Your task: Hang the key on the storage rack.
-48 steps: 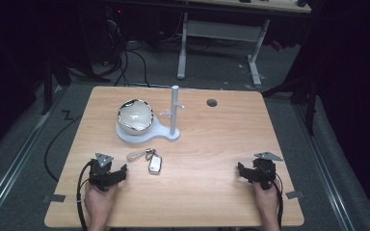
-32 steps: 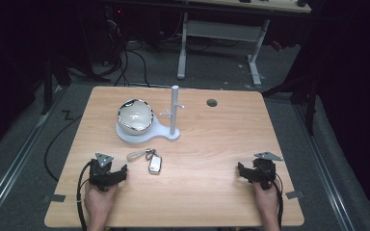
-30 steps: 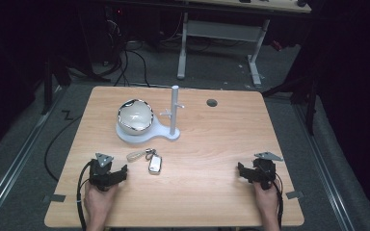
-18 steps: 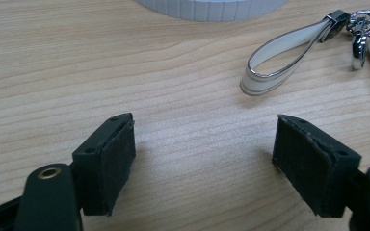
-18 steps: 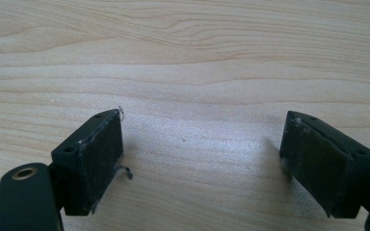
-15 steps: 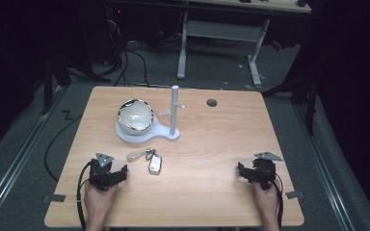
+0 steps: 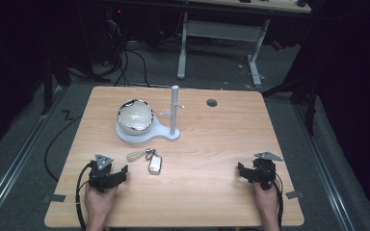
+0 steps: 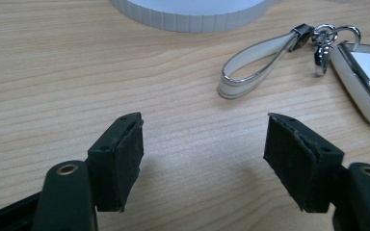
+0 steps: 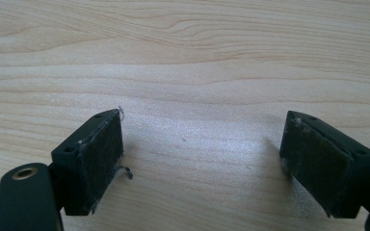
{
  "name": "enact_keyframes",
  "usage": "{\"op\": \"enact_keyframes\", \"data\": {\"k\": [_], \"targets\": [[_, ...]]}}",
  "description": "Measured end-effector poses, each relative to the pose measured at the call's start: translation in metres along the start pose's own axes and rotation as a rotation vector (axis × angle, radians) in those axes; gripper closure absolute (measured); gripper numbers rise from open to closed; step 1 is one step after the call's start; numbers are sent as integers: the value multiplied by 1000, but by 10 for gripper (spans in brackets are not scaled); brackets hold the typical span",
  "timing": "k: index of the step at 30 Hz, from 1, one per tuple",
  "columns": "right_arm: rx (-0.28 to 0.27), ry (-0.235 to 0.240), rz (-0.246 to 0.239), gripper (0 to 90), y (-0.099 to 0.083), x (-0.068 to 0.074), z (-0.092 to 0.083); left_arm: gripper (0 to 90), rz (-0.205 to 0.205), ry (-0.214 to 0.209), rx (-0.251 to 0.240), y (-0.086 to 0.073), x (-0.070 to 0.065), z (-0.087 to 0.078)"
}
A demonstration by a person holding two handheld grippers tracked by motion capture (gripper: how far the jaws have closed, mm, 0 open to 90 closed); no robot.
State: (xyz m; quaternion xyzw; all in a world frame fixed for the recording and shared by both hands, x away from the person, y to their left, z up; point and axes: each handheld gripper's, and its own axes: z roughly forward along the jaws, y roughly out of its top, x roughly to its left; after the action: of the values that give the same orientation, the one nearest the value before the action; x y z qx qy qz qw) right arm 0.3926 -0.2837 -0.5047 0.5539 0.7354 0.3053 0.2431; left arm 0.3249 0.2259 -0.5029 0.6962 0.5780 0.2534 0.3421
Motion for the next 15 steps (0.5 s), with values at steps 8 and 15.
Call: {"op": "enact_keyframes", "data": {"k": [8,15], "targets": [[0,0,-1,154,0,0,0,313,-2,-47,-8,2,-10,-3],[0,0,0,154,0,0,0,299,20,-107,2,8,-28,-2]]}}
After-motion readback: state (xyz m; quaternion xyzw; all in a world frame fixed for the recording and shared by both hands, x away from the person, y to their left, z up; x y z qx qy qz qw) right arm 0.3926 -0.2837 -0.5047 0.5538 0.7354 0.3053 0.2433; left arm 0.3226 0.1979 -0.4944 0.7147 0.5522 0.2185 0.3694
